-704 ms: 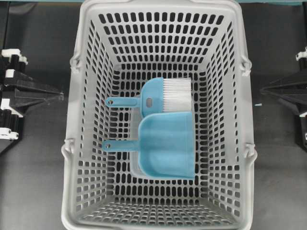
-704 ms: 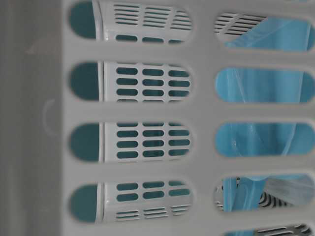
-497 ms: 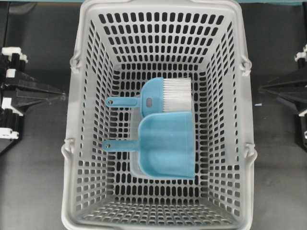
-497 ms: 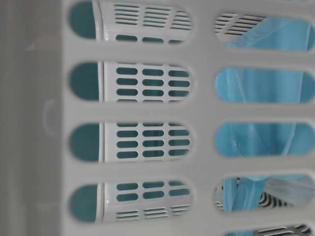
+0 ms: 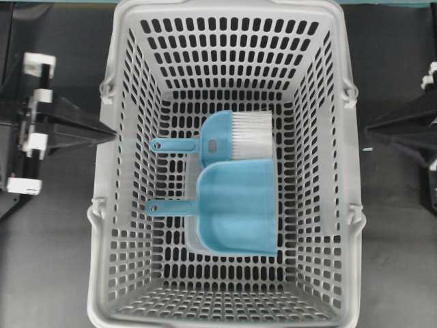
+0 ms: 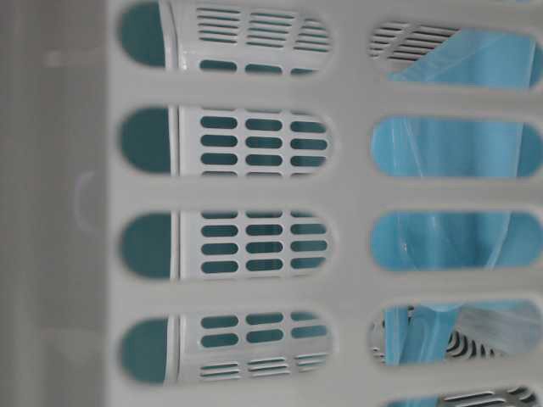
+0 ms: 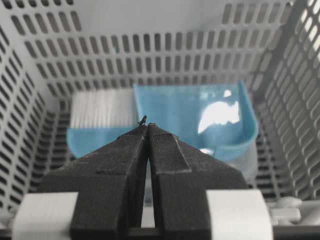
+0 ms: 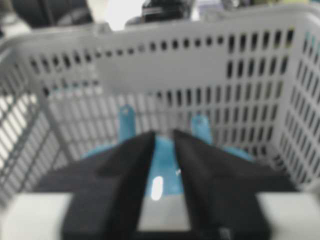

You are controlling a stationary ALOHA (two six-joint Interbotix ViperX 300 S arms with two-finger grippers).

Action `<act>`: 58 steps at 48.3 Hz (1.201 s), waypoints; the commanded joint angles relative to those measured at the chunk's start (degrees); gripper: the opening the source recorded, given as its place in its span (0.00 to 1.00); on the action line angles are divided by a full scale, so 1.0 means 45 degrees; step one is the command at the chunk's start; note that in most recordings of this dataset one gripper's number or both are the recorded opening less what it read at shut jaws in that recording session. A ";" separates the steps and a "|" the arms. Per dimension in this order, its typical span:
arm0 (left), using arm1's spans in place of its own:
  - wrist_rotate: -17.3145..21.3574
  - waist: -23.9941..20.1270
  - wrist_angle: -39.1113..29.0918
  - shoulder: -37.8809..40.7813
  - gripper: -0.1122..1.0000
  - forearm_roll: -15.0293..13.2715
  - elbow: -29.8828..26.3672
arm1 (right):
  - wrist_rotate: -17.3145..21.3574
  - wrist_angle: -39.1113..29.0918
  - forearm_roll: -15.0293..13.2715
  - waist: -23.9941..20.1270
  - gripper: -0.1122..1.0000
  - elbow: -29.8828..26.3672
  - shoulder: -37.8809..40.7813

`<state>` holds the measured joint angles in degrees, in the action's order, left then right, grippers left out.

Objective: Pick up the dustpan from the shopping basket with the left arm.
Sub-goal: 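Move the left gripper over the basket toward the blue dustpan handle, then lower the left gripper and close it on the dustpan handle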

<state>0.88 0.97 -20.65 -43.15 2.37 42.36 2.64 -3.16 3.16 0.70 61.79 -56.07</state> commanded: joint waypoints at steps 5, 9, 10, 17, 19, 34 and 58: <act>0.0020 0.0137 -0.1543 0.1230 0.10 0.0039 -0.1914 | 0.0059 -0.0430 0.0039 -0.0117 0.56 -0.0332 -0.0039; 0.0000 0.0195 -0.2578 0.2051 0.10 0.0039 -0.2695 | 0.0059 -0.0352 0.0039 -0.0176 0.76 -0.0332 -0.0039; -0.0020 0.0176 -0.2832 0.2246 0.10 0.0039 -0.2871 | 0.0059 -0.0313 0.0039 -0.0195 0.79 -0.0332 -0.0039; 0.0020 0.0215 -0.4023 0.3672 0.10 0.0039 -0.3926 | 0.0020 0.0000 0.0039 -0.0215 0.81 -0.0352 -0.0176; 0.0039 0.0234 -0.4258 0.4063 0.11 0.0039 -0.4238 | 0.0020 0.0020 0.0039 -0.0215 0.80 -0.0352 -0.0215; -0.0137 0.0586 -0.6543 0.6582 0.75 0.0039 -0.6152 | 0.0059 0.0176 0.0059 -0.0391 0.80 -0.0215 -0.0410; -0.0820 0.1641 -0.7187 0.9766 0.91 0.0039 -0.6582 | 0.0098 0.0547 0.0039 -0.0566 0.80 0.0469 -0.1074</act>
<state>-2.02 8.26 -53.00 -0.53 2.37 13.80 2.99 -1.67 3.16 -1.49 64.34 -61.08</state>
